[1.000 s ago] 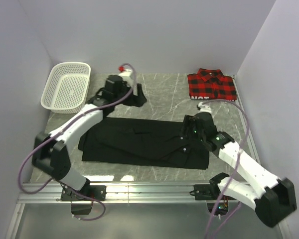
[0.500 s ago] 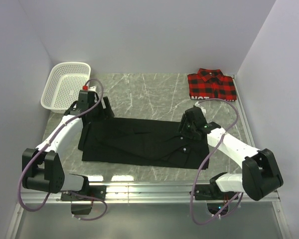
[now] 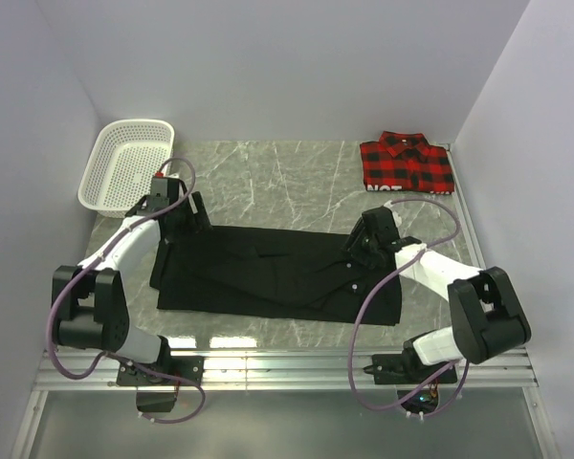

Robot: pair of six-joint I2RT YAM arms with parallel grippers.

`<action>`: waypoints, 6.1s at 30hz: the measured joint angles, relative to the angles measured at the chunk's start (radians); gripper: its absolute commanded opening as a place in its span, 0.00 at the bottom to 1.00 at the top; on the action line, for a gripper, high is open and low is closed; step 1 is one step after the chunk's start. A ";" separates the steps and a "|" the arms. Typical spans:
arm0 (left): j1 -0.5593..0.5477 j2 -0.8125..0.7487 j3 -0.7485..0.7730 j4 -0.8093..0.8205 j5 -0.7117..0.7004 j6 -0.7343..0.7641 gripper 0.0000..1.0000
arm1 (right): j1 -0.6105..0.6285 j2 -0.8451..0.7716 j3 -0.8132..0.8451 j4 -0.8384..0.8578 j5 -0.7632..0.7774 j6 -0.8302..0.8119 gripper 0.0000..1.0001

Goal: Fold and stack the long sleeve shirts
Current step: Fold the shirt

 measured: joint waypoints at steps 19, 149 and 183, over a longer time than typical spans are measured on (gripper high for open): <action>0.007 0.119 -0.002 0.000 -0.064 -0.008 0.82 | -0.048 0.062 -0.008 0.057 -0.023 0.021 0.03; -0.125 0.570 0.411 0.189 -0.174 -0.418 0.75 | 0.360 0.373 0.419 -0.488 -0.047 -0.587 0.59; -0.170 0.903 0.954 0.322 0.041 -0.145 0.93 | 0.517 0.261 0.599 -0.404 -0.275 -0.509 0.67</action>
